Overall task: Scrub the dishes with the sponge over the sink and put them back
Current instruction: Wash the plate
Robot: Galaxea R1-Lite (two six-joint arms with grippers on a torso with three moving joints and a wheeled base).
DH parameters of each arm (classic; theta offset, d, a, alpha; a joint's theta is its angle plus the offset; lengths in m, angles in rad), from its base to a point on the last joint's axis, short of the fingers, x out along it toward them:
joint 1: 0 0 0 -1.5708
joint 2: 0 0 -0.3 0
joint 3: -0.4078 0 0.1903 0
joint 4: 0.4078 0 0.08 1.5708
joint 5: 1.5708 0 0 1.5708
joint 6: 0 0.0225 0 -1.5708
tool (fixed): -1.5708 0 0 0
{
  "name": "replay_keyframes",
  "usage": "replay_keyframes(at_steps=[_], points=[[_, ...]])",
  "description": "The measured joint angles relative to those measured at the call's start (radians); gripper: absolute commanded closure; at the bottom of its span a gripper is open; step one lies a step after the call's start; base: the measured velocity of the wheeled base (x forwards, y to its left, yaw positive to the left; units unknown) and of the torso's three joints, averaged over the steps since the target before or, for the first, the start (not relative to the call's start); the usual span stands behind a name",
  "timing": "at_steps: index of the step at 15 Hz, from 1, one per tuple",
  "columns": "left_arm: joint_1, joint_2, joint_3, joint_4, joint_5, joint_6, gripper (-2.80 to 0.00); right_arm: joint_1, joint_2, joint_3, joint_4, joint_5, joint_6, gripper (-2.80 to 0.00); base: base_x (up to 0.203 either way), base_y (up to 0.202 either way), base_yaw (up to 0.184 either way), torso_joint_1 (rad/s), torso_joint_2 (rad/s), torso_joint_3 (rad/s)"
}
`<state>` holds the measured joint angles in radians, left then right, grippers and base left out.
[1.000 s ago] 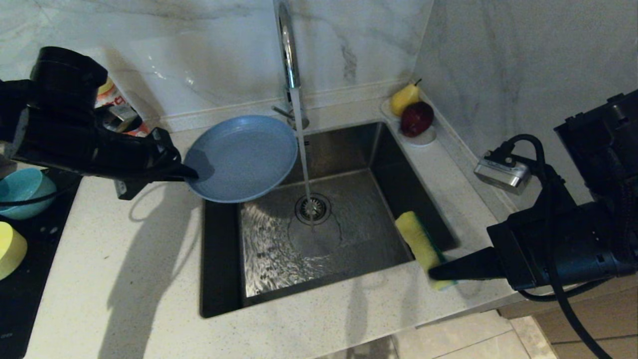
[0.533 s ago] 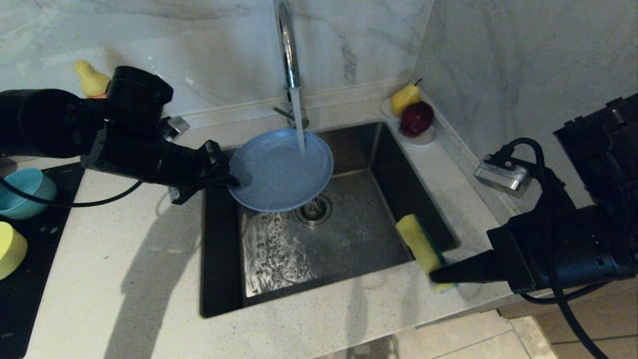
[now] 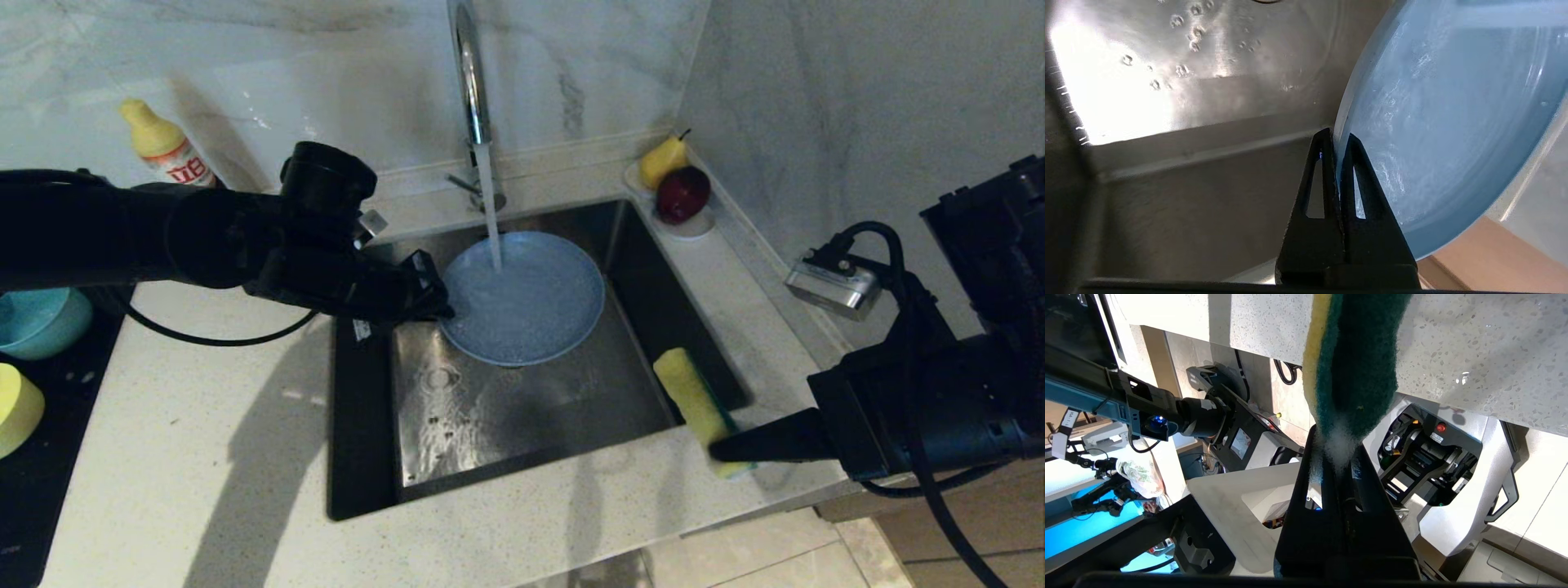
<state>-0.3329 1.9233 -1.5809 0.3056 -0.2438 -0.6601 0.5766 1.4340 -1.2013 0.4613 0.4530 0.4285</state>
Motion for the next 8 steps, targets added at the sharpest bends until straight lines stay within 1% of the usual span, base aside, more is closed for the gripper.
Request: replay_keyframes(at_steps=[3, 5, 6, 7, 8], points=[[-0.045, 0.025, 0.000, -0.008, 0.001, -0.010, 0.00, -0.002, 0.001, 0.000, 0.000, -0.007, 0.000, 0.00, 0.000, 0.000, 0.000, 0.000, 0.00, 0.000], [-0.059, 0.034, 0.008, -0.009, 0.010, -0.011, 0.00, -0.002, 0.001, -0.001, 0.000, -0.007, -0.002, 0.00, 0.000, 0.000, 0.000, 0.000, 0.00, 0.000], [-0.059, 0.035, 0.012, -0.009, 0.027, -0.013, 0.00, -0.002, 0.001, -0.001, 0.000, -0.007, -0.002, 0.00, 0.000, 0.000, 0.000, 0.000, 0.00, 0.000], [-0.058, 0.035, 0.014, -0.012, 0.059, -0.013, 0.00, -0.002, 0.001, -0.001, 0.000, -0.007, -0.001, 0.00, 0.000, 0.000, 0.000, 0.000, 0.00, 0.000], [-0.052, 0.035, 0.016, -0.017, 0.113, -0.014, 0.00, -0.002, 0.001, 0.000, 0.000, -0.008, 0.000, 0.00, 0.000, 0.000, 0.000, 0.000, 0.00, 0.000]])
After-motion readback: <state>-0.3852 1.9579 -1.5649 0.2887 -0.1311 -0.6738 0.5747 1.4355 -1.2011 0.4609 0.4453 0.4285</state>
